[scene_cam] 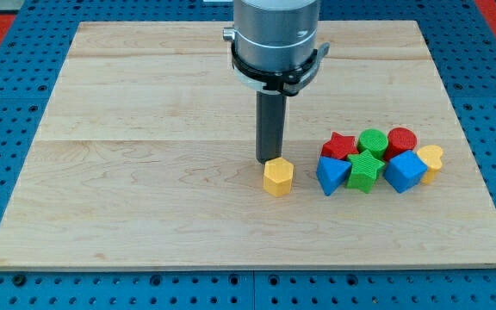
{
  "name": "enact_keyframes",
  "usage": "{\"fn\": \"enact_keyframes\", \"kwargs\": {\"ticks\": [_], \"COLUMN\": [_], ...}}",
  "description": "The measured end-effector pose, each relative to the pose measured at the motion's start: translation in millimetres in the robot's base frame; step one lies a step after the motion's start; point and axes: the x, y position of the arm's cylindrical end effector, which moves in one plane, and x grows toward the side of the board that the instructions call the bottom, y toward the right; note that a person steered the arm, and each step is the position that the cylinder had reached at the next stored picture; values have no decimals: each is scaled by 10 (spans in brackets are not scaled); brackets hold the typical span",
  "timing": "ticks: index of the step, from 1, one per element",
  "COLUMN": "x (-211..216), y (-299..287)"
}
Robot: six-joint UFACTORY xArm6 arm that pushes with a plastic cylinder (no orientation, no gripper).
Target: Push the yellow hexagon closer to group of the blocks
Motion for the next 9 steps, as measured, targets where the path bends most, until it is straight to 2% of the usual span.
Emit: {"fn": "enact_keyframes", "kwargs": {"ticks": [1,3,4,5,9], "x": [30,134,435,453,371], "y": [20,-735,-620,-593,123]}}
